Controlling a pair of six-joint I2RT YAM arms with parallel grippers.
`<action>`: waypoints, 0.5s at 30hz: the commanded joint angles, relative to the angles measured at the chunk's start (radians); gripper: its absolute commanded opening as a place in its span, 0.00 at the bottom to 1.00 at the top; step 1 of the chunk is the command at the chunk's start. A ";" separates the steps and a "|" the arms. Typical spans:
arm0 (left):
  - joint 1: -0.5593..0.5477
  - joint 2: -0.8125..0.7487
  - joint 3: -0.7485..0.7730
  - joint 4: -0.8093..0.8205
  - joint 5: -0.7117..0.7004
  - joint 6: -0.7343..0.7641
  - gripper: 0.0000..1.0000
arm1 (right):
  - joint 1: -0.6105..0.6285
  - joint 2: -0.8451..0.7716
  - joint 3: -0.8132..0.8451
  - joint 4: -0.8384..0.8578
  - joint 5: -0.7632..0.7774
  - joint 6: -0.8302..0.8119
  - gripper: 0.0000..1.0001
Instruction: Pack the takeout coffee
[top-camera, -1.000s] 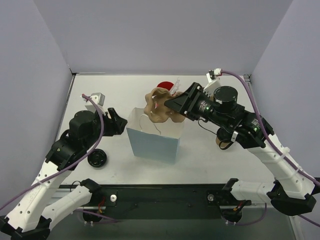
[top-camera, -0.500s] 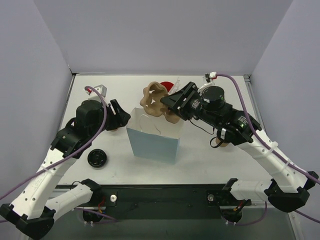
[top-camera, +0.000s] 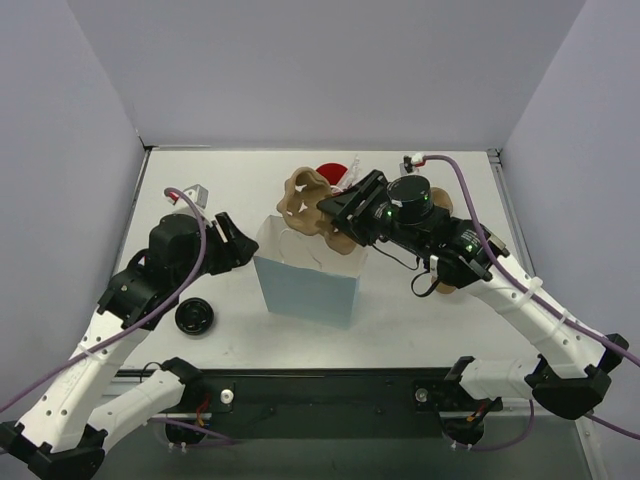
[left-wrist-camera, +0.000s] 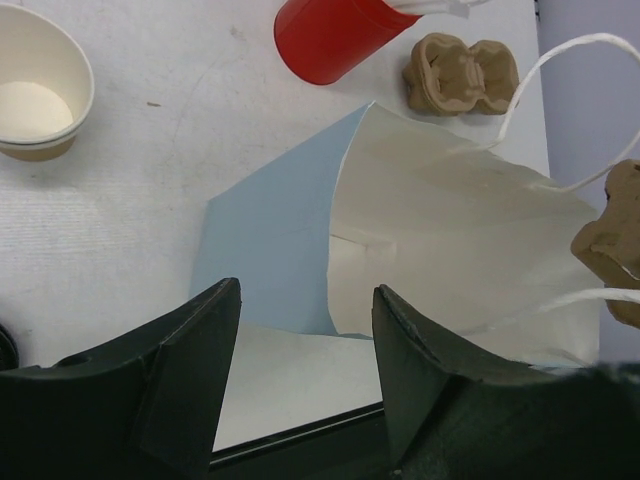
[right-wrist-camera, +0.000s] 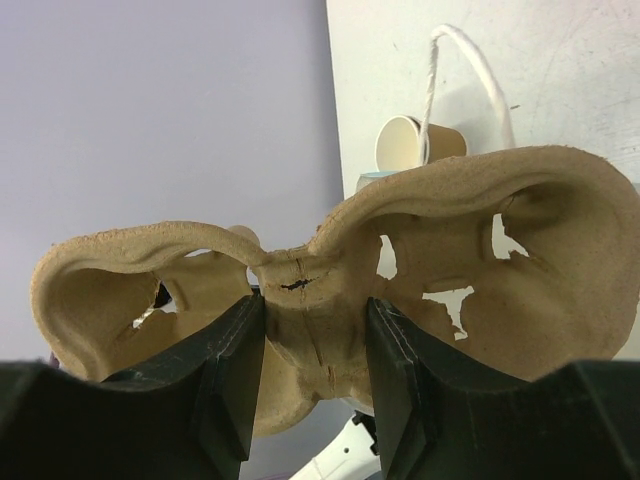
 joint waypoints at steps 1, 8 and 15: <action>0.004 0.002 -0.019 0.055 0.038 0.000 0.65 | 0.007 0.007 -0.020 -0.011 0.040 0.039 0.38; 0.004 -0.004 -0.039 0.107 0.050 0.024 0.64 | 0.010 0.027 -0.019 -0.069 0.026 0.067 0.38; 0.004 -0.029 0.005 0.041 0.001 0.023 0.64 | 0.018 0.075 0.046 -0.229 0.040 0.007 0.37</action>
